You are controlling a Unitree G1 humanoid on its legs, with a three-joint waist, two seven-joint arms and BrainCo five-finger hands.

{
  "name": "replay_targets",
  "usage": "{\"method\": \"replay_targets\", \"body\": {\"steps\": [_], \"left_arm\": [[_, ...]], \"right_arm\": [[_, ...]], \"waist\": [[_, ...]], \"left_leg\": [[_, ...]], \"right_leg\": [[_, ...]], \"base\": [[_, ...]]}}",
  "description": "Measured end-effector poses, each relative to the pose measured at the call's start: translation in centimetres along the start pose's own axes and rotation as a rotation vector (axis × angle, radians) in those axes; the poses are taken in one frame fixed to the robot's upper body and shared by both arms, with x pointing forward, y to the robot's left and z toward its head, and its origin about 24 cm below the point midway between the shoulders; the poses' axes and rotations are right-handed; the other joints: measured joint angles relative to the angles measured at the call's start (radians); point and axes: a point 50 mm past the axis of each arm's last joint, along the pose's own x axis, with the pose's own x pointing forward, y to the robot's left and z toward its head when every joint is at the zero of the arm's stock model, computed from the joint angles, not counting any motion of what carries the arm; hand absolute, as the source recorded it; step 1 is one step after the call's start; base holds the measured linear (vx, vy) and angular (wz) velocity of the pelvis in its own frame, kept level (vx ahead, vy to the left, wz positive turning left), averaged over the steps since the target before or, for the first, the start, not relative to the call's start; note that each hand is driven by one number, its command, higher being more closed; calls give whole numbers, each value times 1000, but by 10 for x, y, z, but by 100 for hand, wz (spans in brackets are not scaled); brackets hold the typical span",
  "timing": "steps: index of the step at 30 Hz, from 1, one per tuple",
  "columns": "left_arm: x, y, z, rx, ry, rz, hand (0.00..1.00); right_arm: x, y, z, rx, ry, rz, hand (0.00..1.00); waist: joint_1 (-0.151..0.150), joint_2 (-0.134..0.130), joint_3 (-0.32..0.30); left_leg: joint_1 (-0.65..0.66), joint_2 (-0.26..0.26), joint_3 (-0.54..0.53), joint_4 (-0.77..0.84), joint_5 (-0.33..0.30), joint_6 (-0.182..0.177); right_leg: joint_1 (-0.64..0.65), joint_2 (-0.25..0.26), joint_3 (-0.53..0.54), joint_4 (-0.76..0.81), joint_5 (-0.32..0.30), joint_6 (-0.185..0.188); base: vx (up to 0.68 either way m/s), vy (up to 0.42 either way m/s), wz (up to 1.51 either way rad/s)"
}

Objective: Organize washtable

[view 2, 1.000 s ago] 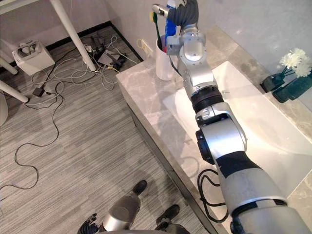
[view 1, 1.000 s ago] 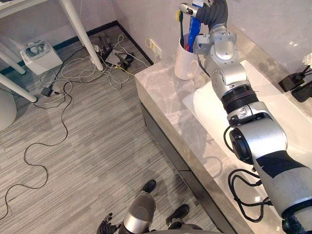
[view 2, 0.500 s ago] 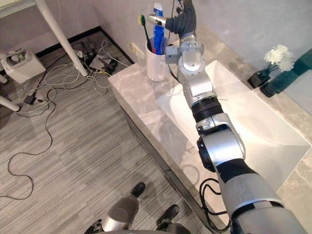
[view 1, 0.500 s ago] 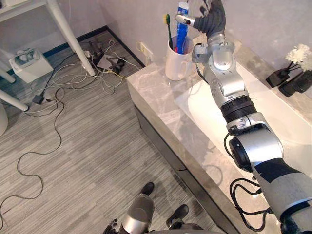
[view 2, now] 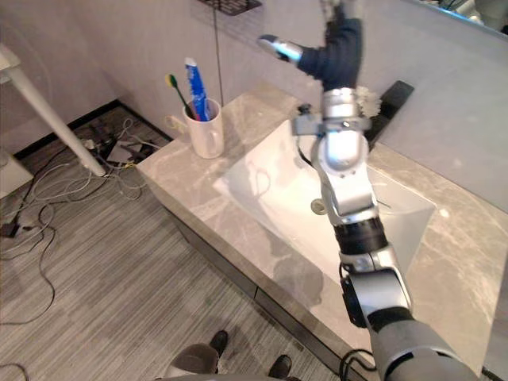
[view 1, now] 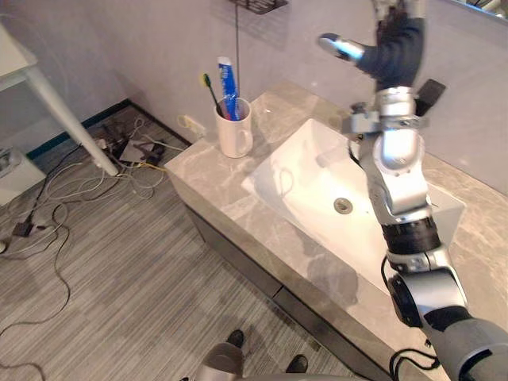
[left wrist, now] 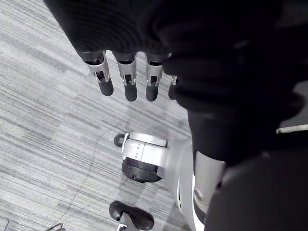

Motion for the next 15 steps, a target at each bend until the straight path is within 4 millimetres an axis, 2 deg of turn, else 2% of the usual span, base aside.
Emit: {"method": "replay_targets", "body": {"steps": [2,3,6,11,12,14,15], "left_arm": [[0,-2,-3,-2,16,-4,0],[-2,-4,-8,-5,38,-10,0],[-2,-7,-12,-8,56,-16,0],[-4,-9,-19,-15,87,-35,0],[-4,-9,-20,-15,89,-35,0],[-6,-9,-26,-37,114,-35,0],[-7,-10,-27,-43,121,-35,0]], "right_arm": [[-2,-21,5,-51,-26,-61,0],[-6,-39,8,-93,-36,-123,0],[-15,-65,9,-162,-21,-213,0],[-63,-137,5,-390,140,-414,0],[-70,-145,4,-413,169,-438,0],[-107,-177,1,-490,291,-583,0],[-118,-186,2,-509,321,-629,0]], "waist": [[-8,6,-14],[-27,14,-28],[-47,23,-36],[-85,35,-53],[-86,36,-53],[-109,37,-66],[-108,37,-76]], "left_leg": [[7,3,17,-6,0,1],[14,5,29,-11,0,1],[28,9,59,-19,-1,2],[36,13,84,-24,-4,7],[38,14,88,-25,-4,7],[40,17,93,-37,-4,7],[36,17,94,-40,-5,8]], "right_leg": [[-2,2,17,-4,5,-1],[-3,4,28,-8,8,-2],[-2,8,56,-19,19,-3],[-3,15,89,-38,34,-6],[-4,15,97,-38,34,-6],[-15,19,100,-44,34,-6],[-23,20,103,-45,32,-3]], "base": [[-17,19,-31],[-9,20,-25],[-15,23,-34],[-18,15,-18],[-16,15,-17],[-22,3,-11],[1,4,-10]]}}
